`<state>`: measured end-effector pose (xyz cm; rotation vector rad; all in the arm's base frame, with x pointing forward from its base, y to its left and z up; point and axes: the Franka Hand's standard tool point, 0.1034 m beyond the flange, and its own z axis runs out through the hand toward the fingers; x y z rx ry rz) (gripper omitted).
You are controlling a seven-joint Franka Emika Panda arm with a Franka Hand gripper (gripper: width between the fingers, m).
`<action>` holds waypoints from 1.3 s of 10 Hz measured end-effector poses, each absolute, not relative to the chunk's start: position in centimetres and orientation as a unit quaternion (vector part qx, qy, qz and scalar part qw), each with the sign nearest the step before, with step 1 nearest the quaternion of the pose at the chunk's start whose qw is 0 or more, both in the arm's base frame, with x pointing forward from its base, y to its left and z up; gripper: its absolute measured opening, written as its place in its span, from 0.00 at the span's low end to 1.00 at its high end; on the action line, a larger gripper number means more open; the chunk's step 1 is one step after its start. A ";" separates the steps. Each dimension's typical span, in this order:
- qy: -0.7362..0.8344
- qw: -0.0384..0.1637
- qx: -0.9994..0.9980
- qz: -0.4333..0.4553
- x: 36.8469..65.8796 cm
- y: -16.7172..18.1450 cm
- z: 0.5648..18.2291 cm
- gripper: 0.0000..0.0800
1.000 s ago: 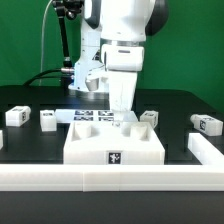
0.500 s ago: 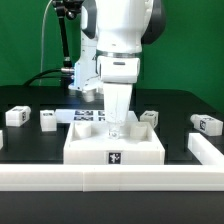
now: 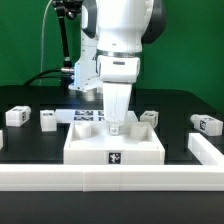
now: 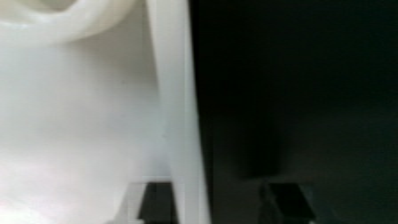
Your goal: Assemble one leg
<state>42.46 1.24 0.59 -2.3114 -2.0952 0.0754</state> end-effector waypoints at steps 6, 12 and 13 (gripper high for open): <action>-0.672 0.009 -0.740 0.022 42.6 1.3 0.6 0.07; -0.702 0.008 -0.712 0.010 44.4 3.0 0.6 0.07; -0.706 0.010 -0.708 0.011 44.7 3.8 0.6 0.07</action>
Offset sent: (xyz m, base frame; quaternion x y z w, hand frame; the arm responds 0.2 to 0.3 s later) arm 0.0000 0.0000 0.0000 0.0000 0.0000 0.0000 1.0000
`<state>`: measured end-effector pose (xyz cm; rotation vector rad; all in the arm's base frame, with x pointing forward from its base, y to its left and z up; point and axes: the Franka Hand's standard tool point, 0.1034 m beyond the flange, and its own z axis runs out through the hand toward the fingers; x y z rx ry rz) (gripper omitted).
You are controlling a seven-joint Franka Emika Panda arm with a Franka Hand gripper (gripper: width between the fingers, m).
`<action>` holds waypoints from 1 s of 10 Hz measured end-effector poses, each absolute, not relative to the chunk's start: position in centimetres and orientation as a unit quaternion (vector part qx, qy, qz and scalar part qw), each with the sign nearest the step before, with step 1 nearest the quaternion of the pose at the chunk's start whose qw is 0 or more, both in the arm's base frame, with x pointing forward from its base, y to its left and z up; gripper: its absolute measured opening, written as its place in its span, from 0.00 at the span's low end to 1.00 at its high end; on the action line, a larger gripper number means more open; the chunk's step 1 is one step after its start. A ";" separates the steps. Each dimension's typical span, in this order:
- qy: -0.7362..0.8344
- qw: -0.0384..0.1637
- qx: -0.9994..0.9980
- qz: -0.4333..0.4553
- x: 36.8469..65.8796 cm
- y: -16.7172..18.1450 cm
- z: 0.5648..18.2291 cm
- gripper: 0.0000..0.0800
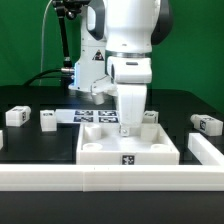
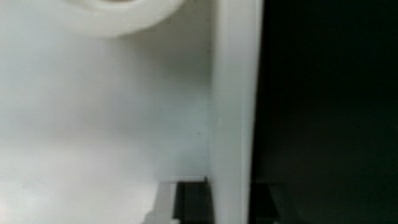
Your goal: Assemble one leg
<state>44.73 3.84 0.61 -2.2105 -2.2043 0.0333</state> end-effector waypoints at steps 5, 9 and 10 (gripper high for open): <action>-0.717 0.010 -0.697 -0.001 47.3 7.5 0.6 0.07; -0.714 0.009 -0.700 -0.003 48.2 7.3 0.6 0.07; -0.714 0.009 -0.700 -0.003 48.1 7.3 0.6 0.17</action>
Offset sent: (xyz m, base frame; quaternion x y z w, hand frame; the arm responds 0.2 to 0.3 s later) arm 0.0249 0.0320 -0.0159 0.0014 0.0113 -0.0176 0.9998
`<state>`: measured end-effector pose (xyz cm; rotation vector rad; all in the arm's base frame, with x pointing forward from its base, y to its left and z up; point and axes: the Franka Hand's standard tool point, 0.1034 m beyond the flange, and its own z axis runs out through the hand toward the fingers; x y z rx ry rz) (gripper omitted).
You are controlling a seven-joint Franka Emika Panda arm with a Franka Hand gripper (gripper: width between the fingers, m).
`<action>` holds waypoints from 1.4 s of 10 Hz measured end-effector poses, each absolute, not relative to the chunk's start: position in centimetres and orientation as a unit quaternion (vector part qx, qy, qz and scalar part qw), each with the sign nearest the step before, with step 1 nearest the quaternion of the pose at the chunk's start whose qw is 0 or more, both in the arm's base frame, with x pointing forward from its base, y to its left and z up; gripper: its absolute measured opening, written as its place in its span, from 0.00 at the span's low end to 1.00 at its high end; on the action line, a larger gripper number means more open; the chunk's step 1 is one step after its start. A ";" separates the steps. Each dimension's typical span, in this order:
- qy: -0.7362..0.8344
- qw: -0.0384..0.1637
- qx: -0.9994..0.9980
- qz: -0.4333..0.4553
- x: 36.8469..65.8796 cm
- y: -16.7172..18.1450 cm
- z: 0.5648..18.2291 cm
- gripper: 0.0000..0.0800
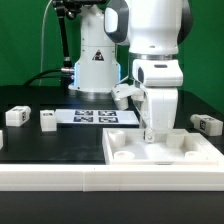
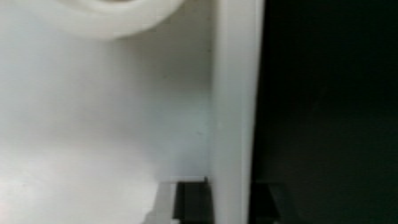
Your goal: Assemble one leg
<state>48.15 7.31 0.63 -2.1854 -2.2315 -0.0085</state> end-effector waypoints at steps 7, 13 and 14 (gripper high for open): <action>-0.714 0.009 -0.700 -0.002 48.1 7.2 0.6 0.79; -0.683 -0.013 -0.731 -0.006 47.8 9.6 4.7 0.81; -0.663 -0.017 -0.748 -0.012 47.5 10.6 5.5 0.81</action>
Offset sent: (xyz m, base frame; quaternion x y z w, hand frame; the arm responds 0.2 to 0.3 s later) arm 0.0000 0.0000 0.0000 0.0000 0.0000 0.0000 1.0000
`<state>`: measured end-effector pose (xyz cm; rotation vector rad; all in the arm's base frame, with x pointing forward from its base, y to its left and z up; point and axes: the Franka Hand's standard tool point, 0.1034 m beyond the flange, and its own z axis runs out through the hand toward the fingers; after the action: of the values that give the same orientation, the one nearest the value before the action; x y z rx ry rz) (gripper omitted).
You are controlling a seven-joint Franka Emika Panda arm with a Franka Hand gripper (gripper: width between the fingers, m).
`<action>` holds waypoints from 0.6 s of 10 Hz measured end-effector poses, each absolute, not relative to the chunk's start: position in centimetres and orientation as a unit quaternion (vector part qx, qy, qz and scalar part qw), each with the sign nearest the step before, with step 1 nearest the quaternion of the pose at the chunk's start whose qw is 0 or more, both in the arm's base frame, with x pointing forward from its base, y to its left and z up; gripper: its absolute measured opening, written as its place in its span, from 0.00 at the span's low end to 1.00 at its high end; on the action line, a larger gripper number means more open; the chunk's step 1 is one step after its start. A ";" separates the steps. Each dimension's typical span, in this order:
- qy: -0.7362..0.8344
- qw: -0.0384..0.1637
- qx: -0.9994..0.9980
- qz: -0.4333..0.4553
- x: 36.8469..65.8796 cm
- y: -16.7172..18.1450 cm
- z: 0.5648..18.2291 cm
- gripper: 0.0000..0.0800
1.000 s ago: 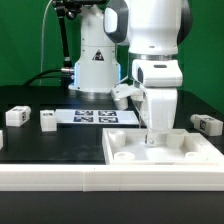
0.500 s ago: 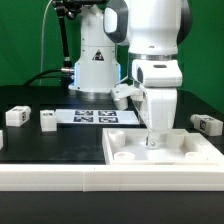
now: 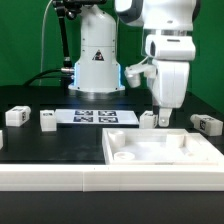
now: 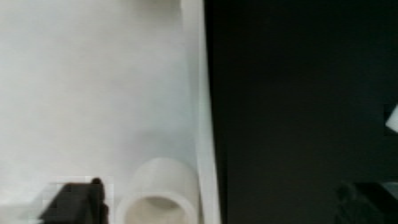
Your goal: Assemble one leg
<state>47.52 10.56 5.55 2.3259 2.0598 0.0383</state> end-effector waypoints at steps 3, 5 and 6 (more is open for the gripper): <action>0.642 0.016 0.767 0.014 46.8 11.6 5.4 0.81; 0.598 0.014 0.801 0.015 46.7 11.7 5.4 0.81; 0.543 0.011 0.840 0.020 46.5 11.9 5.3 0.81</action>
Offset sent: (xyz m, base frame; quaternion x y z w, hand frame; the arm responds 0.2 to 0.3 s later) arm 0.0000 0.0000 0.0000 0.0000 0.0000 0.0650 0.9979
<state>46.54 11.88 5.33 2.6191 1.6928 0.0630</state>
